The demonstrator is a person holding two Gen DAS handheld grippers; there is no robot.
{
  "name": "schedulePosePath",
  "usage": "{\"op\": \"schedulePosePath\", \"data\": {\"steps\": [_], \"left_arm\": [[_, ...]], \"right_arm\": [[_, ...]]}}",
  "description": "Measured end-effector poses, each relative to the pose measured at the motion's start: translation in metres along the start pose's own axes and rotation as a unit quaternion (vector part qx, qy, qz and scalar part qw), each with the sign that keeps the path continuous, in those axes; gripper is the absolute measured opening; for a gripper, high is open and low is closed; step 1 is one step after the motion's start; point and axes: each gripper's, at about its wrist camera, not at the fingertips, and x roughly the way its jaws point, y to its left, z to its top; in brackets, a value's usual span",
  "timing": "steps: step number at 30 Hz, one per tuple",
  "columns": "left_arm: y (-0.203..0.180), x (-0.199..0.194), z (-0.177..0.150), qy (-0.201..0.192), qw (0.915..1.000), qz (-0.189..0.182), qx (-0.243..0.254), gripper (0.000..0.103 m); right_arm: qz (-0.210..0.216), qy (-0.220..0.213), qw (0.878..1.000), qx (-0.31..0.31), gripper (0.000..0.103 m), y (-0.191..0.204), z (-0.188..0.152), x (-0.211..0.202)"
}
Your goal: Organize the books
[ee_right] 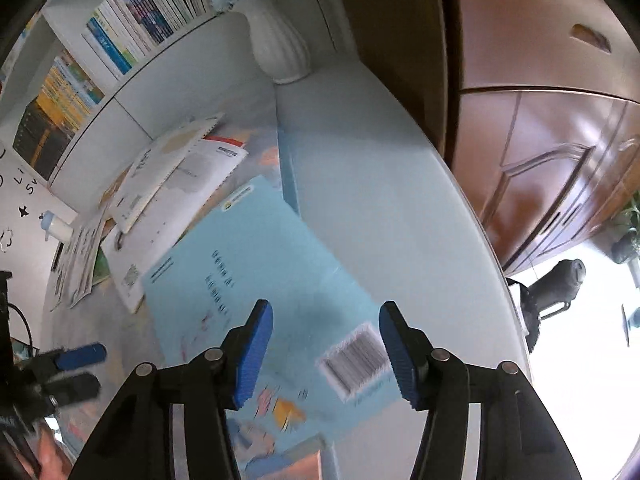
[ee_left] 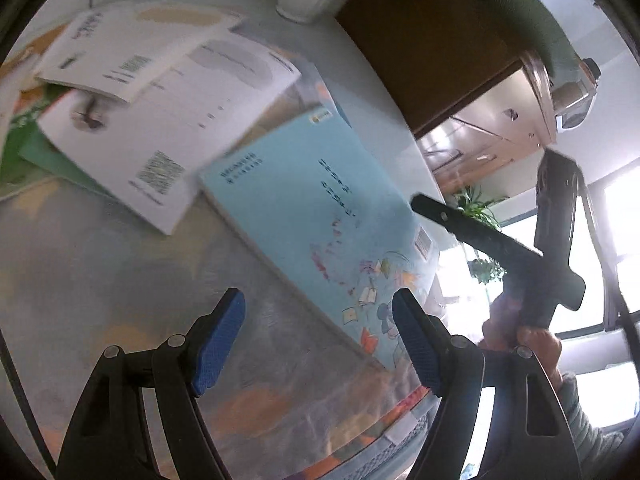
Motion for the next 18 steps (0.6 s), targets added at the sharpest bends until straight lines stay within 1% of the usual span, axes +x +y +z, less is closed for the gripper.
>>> {"op": "schedulePosePath", "data": {"steps": [2,5,8,9,12,16,18], "left_arm": [[-0.003,0.008,0.000,0.005,1.0000,-0.004,0.006,0.074],[-0.002,0.018,0.002,0.013,0.9998,0.000,0.015,0.074],[0.002,0.028,0.001,0.027,0.9996,-0.008,0.008,0.074],[0.002,0.029,0.001,0.030,0.9995,-0.010,0.005,0.074],[0.003,0.033,-0.002,0.035,0.9993,-0.015,0.004,0.074],[0.004,0.033,-0.004,0.042,0.9988,-0.019,0.014,0.074],[0.007,0.029,-0.008,0.046,0.9986,-0.021,0.016,0.074]], "right_arm": [[0.003,0.003,1.000,-0.014,0.046,0.001,0.005,0.008],[-0.007,0.014,0.999,-0.030,0.046,0.003,0.010,0.021],[-0.009,0.026,0.999,-0.028,0.046,-0.001,0.011,0.033],[-0.001,0.024,0.999,-0.023,0.046,-0.002,0.011,0.033],[0.020,0.039,0.999,-0.012,0.047,-0.005,0.012,0.036],[0.025,0.053,0.998,-0.015,0.047,-0.002,0.004,0.029],[0.029,0.051,0.998,-0.026,0.047,0.003,-0.006,0.020]]}}
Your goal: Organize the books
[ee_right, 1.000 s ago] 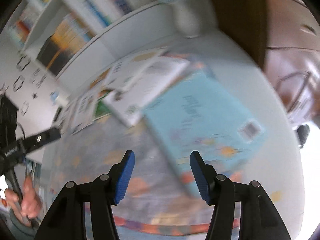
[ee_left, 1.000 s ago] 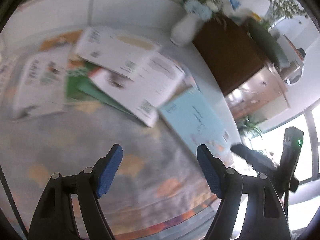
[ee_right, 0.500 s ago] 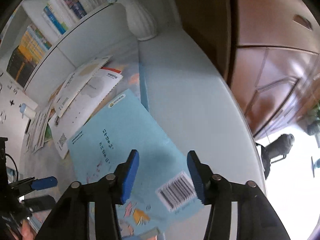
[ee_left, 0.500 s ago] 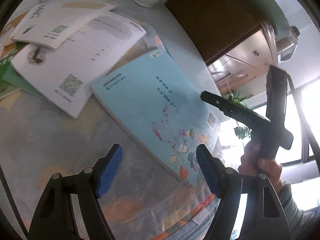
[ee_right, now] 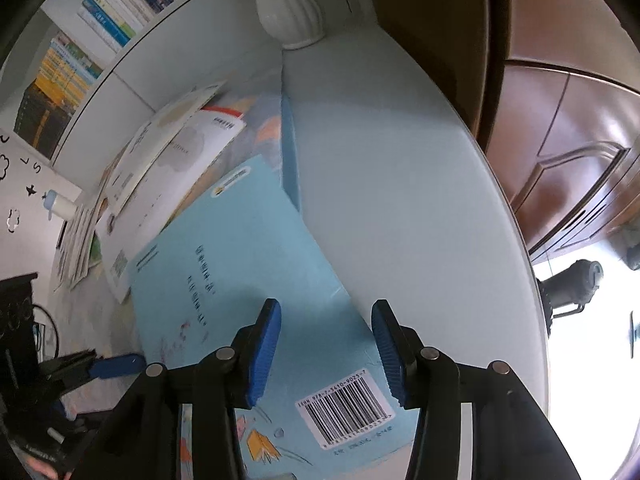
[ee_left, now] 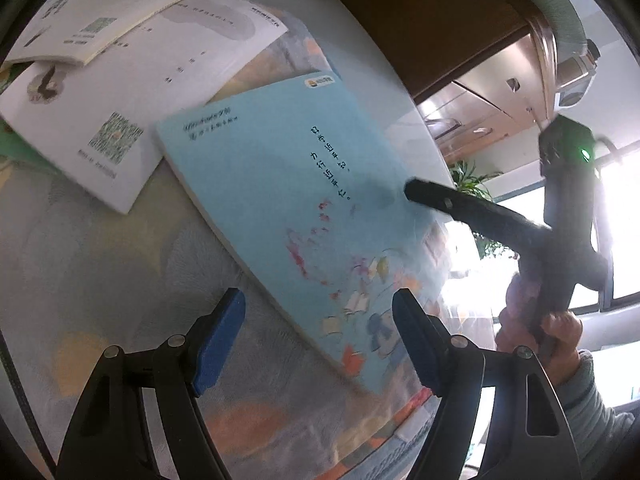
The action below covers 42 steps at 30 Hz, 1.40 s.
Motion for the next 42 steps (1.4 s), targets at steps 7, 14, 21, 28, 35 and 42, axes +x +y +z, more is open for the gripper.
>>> {"op": "schedulePosePath", "data": {"steps": [7,14,21,28,35,42], "left_arm": [[0.015,-0.013,-0.023,0.015,0.9994,0.026,0.016,0.074],[0.017,-0.015,-0.034,0.024,0.9989,0.028,0.029,0.074],[0.019,-0.016,-0.038,0.007,0.9990,0.035,0.025,0.074],[0.036,-0.025,-0.046,-0.012,0.9999,0.002,-0.004,0.074],[0.082,-0.059,-0.062,-0.048,0.9952,-0.030,-0.079,0.074],[0.168,-0.163,-0.116,-0.140,0.9731,0.057,-0.174,0.074]], "right_arm": [[0.033,0.034,0.998,-0.033,0.047,0.039,-0.059,-0.011],[0.042,0.037,0.998,-0.032,0.048,0.050,-0.063,-0.004],[0.051,0.025,0.998,-0.005,0.050,0.050,-0.055,-0.004],[0.169,-0.031,0.985,-0.012,0.052,0.077,-0.049,-0.062],[0.313,-0.026,0.949,-0.027,0.052,0.138,-0.038,-0.064],[0.385,0.001,0.919,-0.085,0.052,0.228,-0.028,-0.052]]}}
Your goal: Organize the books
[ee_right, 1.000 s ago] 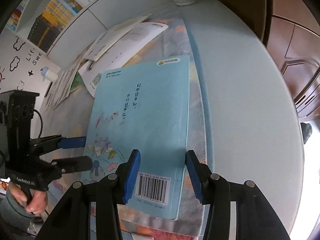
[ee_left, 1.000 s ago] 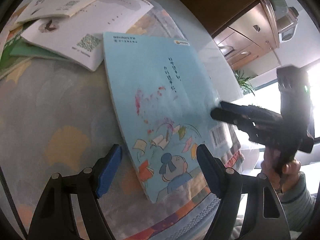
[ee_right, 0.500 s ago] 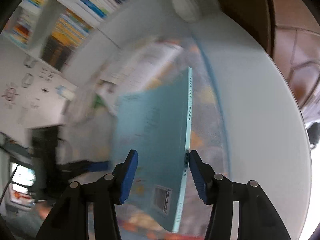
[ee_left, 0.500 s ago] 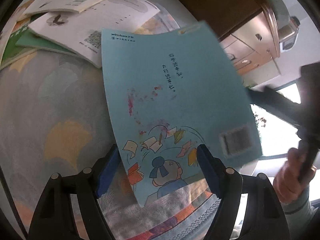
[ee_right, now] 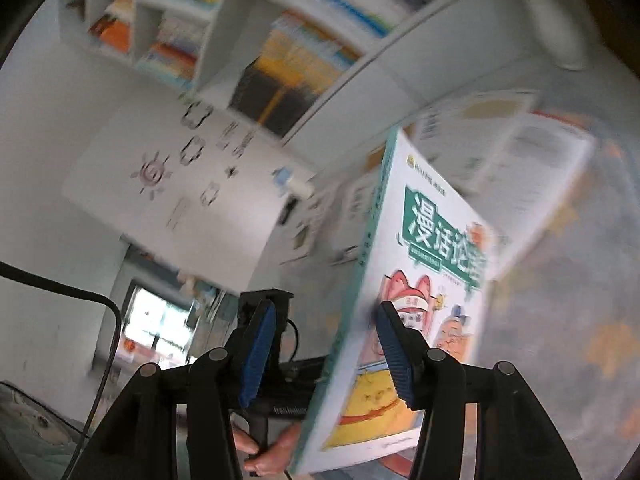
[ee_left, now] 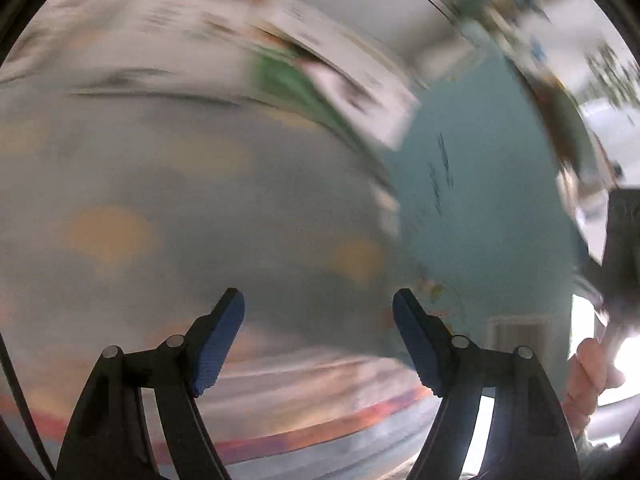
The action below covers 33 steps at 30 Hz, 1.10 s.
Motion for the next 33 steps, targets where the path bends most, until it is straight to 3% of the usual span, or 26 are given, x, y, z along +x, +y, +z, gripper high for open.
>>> {"op": "schedulePosePath", "data": {"steps": [3,6,10,13,14,15,16,18,20,22,24,28,33], "left_arm": [[0.044,-0.039,0.008,-0.037,0.9970,0.061,-0.030,0.074],[0.067,-0.048,0.009,-0.030,0.9943,0.098,-0.030,0.074],[0.060,-0.030,0.004,0.002,0.9968,0.080,-0.003,0.074],[0.043,0.000,0.000,0.027,0.9976,0.062,0.014,0.074],[0.036,0.007,-0.002,0.032,0.9976,0.058,0.018,0.074],[0.032,0.014,-0.004,0.038,0.9975,0.055,0.020,0.072],[0.031,0.021,-0.005,0.047,0.9972,0.054,0.020,0.064],[0.028,0.025,-0.004,0.046,0.9966,0.063,0.028,0.062],[0.026,0.024,-0.007,0.048,0.9967,0.053,0.038,0.050],[0.028,0.024,-0.008,0.049,0.9972,0.045,0.034,0.047],[0.028,0.025,-0.010,0.052,0.9983,0.007,0.025,0.043],[0.026,0.017,-0.011,0.034,0.9991,-0.023,0.007,0.043],[0.030,-0.011,-0.010,0.000,0.9896,-0.139,-0.036,0.043]], "right_arm": [[-0.011,0.049,0.999,-0.020,0.052,0.014,-0.003,0.043],[-0.057,0.086,0.994,-0.032,0.054,0.015,-0.014,0.075],[-0.173,0.110,0.977,-0.063,0.059,0.005,-0.031,0.092],[-0.280,0.140,0.947,-0.073,0.059,-0.023,-0.049,0.102],[-0.301,0.144,0.940,-0.072,0.058,-0.032,-0.054,0.102],[-0.313,0.144,0.936,-0.070,0.050,-0.037,-0.058,0.104],[-0.316,0.143,0.935,-0.067,0.045,-0.042,-0.062,0.104],[-0.324,0.138,0.934,-0.056,0.036,-0.049,-0.068,0.102],[-0.330,0.132,0.934,-0.043,0.032,-0.056,-0.072,0.100],[-0.320,0.121,0.939,-0.037,0.031,-0.057,-0.075,0.097],[-0.305,0.121,0.944,-0.033,0.030,-0.057,-0.077,0.093],[-0.300,0.115,0.947,-0.029,0.030,-0.055,-0.080,0.094],[-0.265,0.104,0.959,0.009,0.030,-0.066,-0.078,0.085]]}}
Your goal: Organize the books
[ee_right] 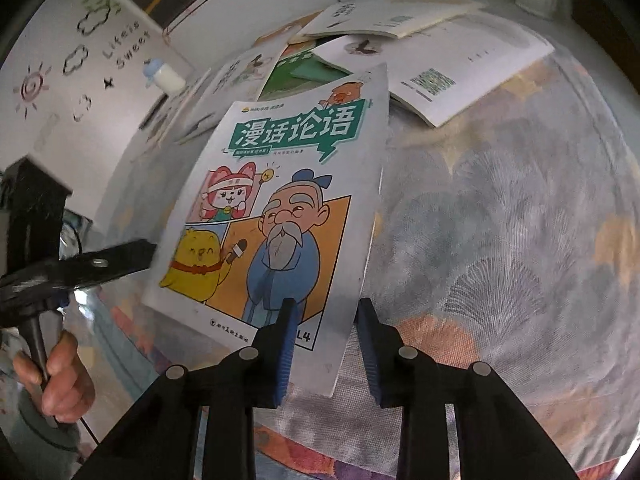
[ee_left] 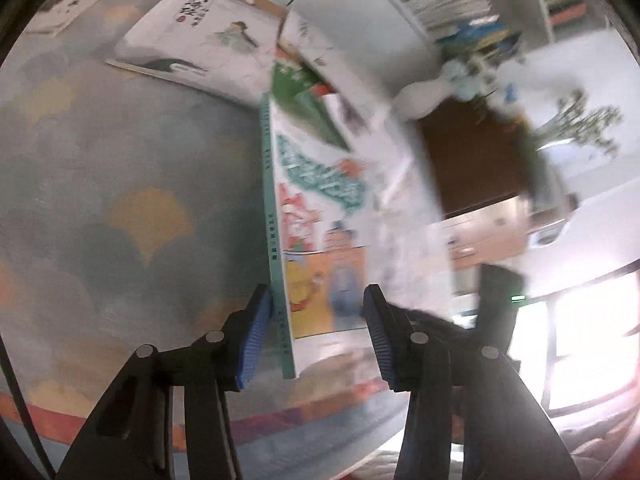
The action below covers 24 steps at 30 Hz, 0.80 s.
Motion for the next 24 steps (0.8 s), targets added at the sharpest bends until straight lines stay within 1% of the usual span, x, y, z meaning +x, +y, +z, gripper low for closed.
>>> {"op": "schedulePosePath", "data": {"steps": [1,4,6,7,9,10,13,15,16,17,20,21,22,23,24], "left_arm": [[0.003,0.004,0.000,0.003,1.0000,0.003,-0.008,0.043],[0.019,0.028,-0.003,0.035,0.9979,0.046,-0.029,0.042],[0.029,0.038,-0.008,0.044,0.9971,0.026,-0.055,0.037],[0.029,0.040,-0.010,0.043,0.9970,0.023,-0.060,0.037],[0.024,0.041,-0.012,0.035,0.9973,0.033,-0.056,0.036],[0.023,0.041,-0.011,0.032,0.9973,0.032,-0.059,0.036],[0.015,0.045,-0.007,0.031,0.9970,0.008,-0.071,0.035],[0.004,0.050,0.000,0.028,0.9973,-0.005,-0.067,0.035],[0.001,0.051,0.003,0.029,0.9971,-0.013,-0.068,0.035],[-0.002,0.052,0.006,0.031,0.9962,-0.030,-0.075,0.035],[0.001,0.047,0.012,0.031,0.9874,-0.103,-0.116,0.036],[-0.001,0.046,0.014,0.029,0.9856,-0.113,-0.122,0.036],[-0.001,0.045,0.015,0.026,0.9852,-0.116,-0.124,0.036],[0.000,0.045,0.016,0.024,0.9826,-0.127,-0.133,0.036],[0.001,0.046,0.017,0.023,0.9787,-0.143,-0.146,0.036]], "right_arm": [[0.004,0.001,1.000,0.002,0.030,-0.002,-0.001,-0.002],[0.005,0.004,1.000,-0.003,0.030,-0.003,-0.001,-0.003],[0.001,0.003,1.000,-0.010,0.031,-0.001,-0.002,-0.003],[-0.001,0.003,1.000,-0.013,0.031,0.000,-0.002,-0.003],[-0.001,0.003,1.000,-0.013,0.031,0.001,0.000,-0.001],[0.001,0.004,1.000,-0.011,0.031,0.001,0.000,0.000],[0.017,0.009,1.000,0.012,0.032,-0.005,0.003,-0.001],[0.046,0.021,0.998,0.044,0.038,-0.014,0.008,-0.001],[0.061,0.026,0.996,0.062,0.039,-0.019,0.009,-0.001],[0.078,0.030,0.993,0.084,0.041,-0.026,0.010,-0.002],[0.136,0.028,0.980,0.144,0.054,-0.050,0.009,-0.009],[0.155,0.029,0.975,0.158,0.055,-0.056,0.007,-0.011],[0.167,0.029,0.971,0.166,0.055,-0.060,0.006,-0.013],[0.179,0.028,0.968,0.172,0.057,-0.064,0.004,-0.015],[0.190,0.028,0.966,0.175,0.062,-0.066,0.001,-0.017]]}}
